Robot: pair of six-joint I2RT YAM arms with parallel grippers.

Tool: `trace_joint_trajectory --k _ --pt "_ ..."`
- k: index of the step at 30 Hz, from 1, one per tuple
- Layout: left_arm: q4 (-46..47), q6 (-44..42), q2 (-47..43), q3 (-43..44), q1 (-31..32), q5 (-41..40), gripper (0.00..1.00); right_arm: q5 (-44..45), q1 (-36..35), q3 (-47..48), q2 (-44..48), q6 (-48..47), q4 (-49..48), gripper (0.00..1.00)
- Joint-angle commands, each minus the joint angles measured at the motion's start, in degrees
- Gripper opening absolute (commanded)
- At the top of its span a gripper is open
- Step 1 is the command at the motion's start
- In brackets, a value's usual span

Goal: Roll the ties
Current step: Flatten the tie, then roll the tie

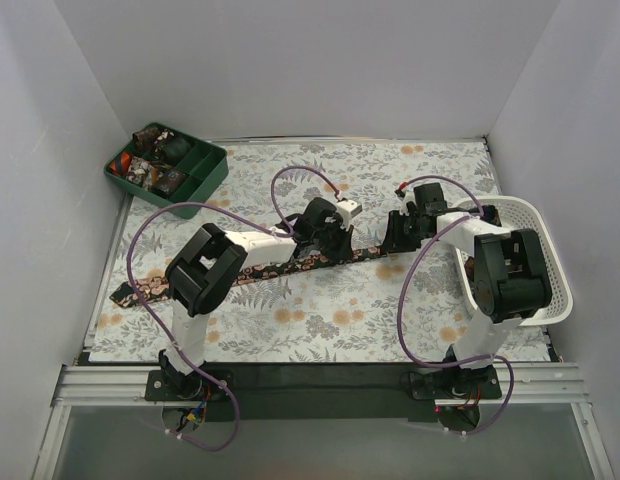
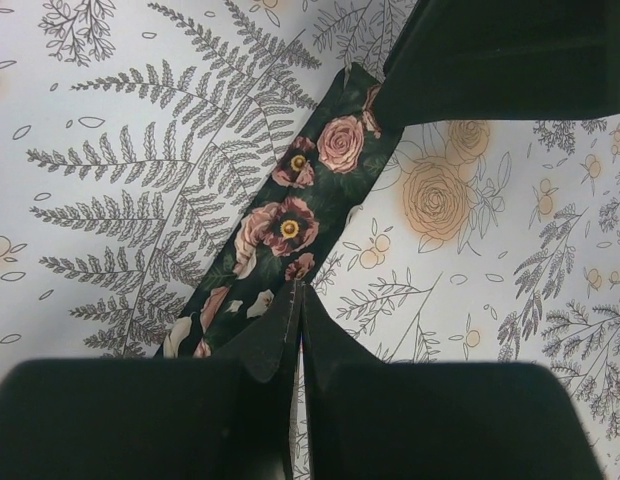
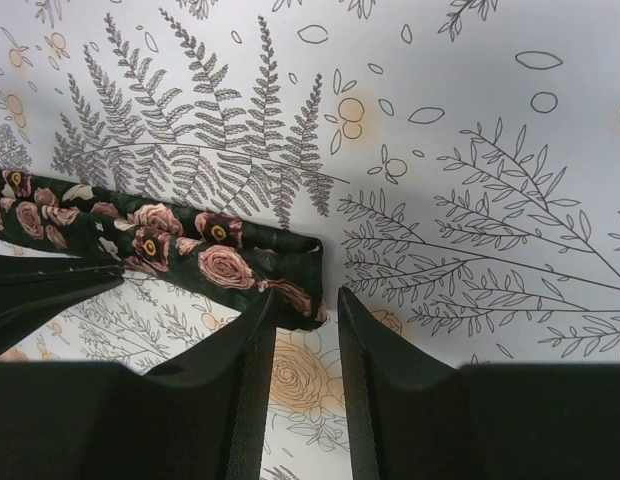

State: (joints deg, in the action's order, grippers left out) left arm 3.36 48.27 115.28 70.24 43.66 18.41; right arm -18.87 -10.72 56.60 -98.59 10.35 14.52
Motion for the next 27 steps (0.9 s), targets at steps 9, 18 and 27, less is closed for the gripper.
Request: trace_joint_trajectory --k 9,18,27 --pt "0.5 0.9 0.5 0.8 -2.1 0.7 0.0 -1.5 0.3 1.1 -3.1 0.2 -3.1 0.24" --pt "1.7 1.4 -5.1 -2.0 -2.2 -1.5 0.02 -1.6 0.4 1.4 -2.4 0.5 -3.0 0.19" --pt "2.1 3.5 -7.0 -1.3 -1.7 2.2 0.09 -1.6 0.3 1.8 -2.8 1.0 -2.9 0.18"
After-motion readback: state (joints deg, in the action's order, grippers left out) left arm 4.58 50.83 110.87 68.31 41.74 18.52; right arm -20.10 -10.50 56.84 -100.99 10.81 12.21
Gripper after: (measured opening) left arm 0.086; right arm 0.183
